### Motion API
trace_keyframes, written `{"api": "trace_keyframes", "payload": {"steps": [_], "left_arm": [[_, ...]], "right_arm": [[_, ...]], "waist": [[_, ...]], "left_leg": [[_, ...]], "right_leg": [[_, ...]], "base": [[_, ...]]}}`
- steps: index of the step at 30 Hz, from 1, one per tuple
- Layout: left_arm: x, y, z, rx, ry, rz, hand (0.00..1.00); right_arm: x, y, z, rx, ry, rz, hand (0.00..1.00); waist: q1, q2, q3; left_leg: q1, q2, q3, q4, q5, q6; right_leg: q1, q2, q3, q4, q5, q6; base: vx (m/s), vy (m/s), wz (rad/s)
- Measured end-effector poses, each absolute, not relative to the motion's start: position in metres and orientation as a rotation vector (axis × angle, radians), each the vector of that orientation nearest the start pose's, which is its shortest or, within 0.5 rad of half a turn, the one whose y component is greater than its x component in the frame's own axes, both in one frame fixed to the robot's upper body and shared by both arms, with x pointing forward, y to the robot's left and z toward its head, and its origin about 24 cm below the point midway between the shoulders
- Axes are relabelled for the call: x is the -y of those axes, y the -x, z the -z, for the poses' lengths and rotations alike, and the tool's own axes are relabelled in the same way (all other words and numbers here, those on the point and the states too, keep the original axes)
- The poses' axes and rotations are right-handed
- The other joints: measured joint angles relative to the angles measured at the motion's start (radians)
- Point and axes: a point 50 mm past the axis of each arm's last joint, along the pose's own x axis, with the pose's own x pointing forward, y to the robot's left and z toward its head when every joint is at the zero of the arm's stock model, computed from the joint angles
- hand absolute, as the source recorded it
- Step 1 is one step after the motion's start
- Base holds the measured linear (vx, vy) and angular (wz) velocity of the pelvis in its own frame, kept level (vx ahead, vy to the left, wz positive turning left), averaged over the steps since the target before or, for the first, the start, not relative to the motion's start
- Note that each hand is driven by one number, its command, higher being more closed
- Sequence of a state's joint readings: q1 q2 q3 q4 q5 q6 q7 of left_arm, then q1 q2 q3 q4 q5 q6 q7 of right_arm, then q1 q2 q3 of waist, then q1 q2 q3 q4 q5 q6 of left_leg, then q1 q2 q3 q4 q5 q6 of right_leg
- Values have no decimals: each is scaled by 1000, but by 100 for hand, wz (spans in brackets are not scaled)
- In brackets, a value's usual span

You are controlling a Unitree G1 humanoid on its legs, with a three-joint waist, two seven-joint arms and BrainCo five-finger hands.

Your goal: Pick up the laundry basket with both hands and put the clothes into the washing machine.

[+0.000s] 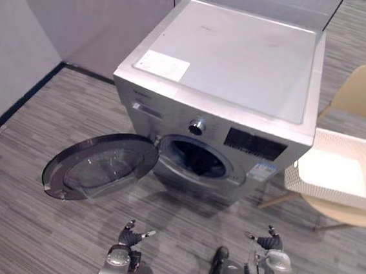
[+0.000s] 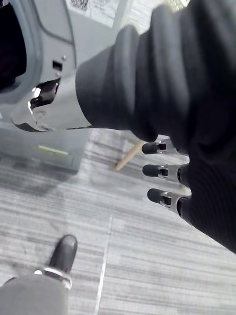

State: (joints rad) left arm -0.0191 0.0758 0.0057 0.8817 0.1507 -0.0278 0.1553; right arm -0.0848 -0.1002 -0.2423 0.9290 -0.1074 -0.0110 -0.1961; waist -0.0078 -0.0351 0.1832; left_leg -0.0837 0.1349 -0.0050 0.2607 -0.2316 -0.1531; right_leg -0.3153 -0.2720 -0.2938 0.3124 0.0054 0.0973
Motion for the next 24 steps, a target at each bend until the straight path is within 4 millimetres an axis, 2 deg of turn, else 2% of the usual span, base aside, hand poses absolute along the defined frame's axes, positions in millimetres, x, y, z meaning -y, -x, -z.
{"api": "trace_keyframes", "payload": {"steps": [1, 2, 3, 4, 5, 6, 7, 8, 9, 10, 11, 12, 14, 15, 17, 18, 19, 21, 22, 24], "left_arm": [[-188, -170, 127, -818, -288, -115, 0], [-193, -168, 128, -824, -308, -117, 0], [-196, -164, 129, -834, -318, -122, 0], [-198, -162, 129, -840, -327, -124, 0], [-201, -161, 130, -848, -330, -132, 0], [-201, -160, 130, -849, -333, -135, 0], [-202, -160, 130, -851, -334, -138, 0], [-208, -158, 130, -852, -347, -158, 0], [-212, -158, 129, -851, -354, -172, 0], [-214, -157, 129, -850, -355, -176, 0], [-216, -158, 128, -848, -353, -189, 0], [-218, -159, 126, -837, -351, -201, 0], [-215, -162, 121, -798, -333, -228, 0], [-213, -166, 118, -774, -327, -233, 0], [-214, -182, 103, -683, -332, -245, 0], [-215, -192, 93, -622, -337, -259, 0], [-219, -207, 73, -519, -340, -286, 0], [-227, -218, 53, -420, -352, -331, 0], [-236, -228, 33, -326, -367, -382, 0], [-248, -235, 13, -242, -398, -454, 0]], "right_arm": [[224, -176, 123, -838, 153, 379, 0], [219, -170, 128, -876, 139, 376, 0], [219, -167, 130, -896, 140, 374, 0], [219, -168, 130, -895, 141, 373, 0], [221, -168, 130, -901, 149, 372, 0], [222, -169, 129, -904, 167, 360, 0], [221, -168, 130, -912, 173, 351, 0], [217, -162, 135, -939, 176, 335, 0], [213, -155, 138, -961, 176, 324, 0], [212, -153, 139, -966, 179, 318, 0], [212, -152, 140, -969, 182, 315, 0], [212, -152, 140, -968, 182, 316, 0], [216, -152, 139, -963, 190, 323, 0], [216, -153, 138, -959, 191, 323, 0], [217, -152, 139, -959, 190, 328, 0], [219, -150, 139, -958, 189, 335, 0], [220, -148, 139, -961, 193, 339, 0], [222, -145, 140, -966, 196, 342, 0], [223, -145, 140, -965, 198, 344, 0], [223, -146, 139, -959, 198, 345, 0]], "waist": [[-2, -8, 3], [-2, -16, 6], [0, -16, 6], [3, -18, 6], [3, -13, 11], [5, 10, 21], [1, 14, 22], [-3, 14, 22], [0, 12, 22], [2, 9, 21], [3, 2, 16], [2, -4, 13], [8, 14, 0], [20, 16, -7], [20, 15, -10], [20, 15, -11], [20, 13, -12], [20, 13, -19], [21, 14, -28], [23, 14, -39]], "left_leg": [[-9, -18, 11, 22, -7, 11], [-40, -36, 37, 102, -40, 44], [-72, -47, 73, 170, -75, 72], [-95, -52, 102, 198, -87, 93], [-110, -54, 153, 196, -83, 130], [-114, -39, 196, 176, -61, 155], [-111, -37, 209, 163, -46, 164], [-103, -33, 223, 138, -22, 173], [-90, -34, 234, 111, -3, 171], [-86, -38, 236, 97, 8, 170], [-79, -49, 241, 58, 30, 167], [-74, -60, 245, 27, 48, 158], [-73, -60, 238, -31, 80, 127], [-70, -61, 238, -59, 99, 126], [-54, -67, 226, -113, 142, 128], [-50, -70, 218, -130, 156, 131], [-42, -77, 202, -151, 173, 136], [-40, -79, 190, -160, 180, 135], [-40, -85, 170, -174, 192, 139], [-37, -89, 165, -194, 201, 142]], "right_leg": [[5, -2, 7, -30, 27, 4], [20, 0, 34, -103, 96, 8], [25, 5, 68, -178, 161, -8], [28, 2, 77, -227, 183, -41], [20, -14, 36, -273, 102, -74], [-19, -17, 10, -186, 74, -68], [-37, -16, 6, -92, 67, -65], [-34, -5, 4, 78, 20, -70], [2, 15, -6, 176, -55, -67], [29, 29, -6, 180, -91, -53], [83, 51, -6, 136, -138, -24], [128, 69, -8, 45, -147, -16], [170, 109, -7, -126, -72, -13], [180, 121, -5, -167, -46, -17], [201, 135, -14, -230, -7, -19], [213, 141, -24, -252, 5, -19], [231, 147, -38, -279, 17, -23], [242, 150, -50, -296, 22, -23], [247, 153, -60, -310, 27, -22], [250, 158, -65, -320, 32, -24]], "base": [[-282, 301, -49], [-305, 319, -80], [-328, 337, -97], [-363, 314, -108], [-360, 277, -107], [-337, 252, -95], [-287, 250, -69], [-188, 175, -44], [-162, 142, -38], [-115, 48, -31], [-151, 13, -19], [-164, -18, -19], [-102, -29, -25], [-34, -42, -20], [3, -58, 4], [6, -40, 24], [7, -34, 24], [15, -23, 22], [47, -28, 21], [59, -20, 12]]}}
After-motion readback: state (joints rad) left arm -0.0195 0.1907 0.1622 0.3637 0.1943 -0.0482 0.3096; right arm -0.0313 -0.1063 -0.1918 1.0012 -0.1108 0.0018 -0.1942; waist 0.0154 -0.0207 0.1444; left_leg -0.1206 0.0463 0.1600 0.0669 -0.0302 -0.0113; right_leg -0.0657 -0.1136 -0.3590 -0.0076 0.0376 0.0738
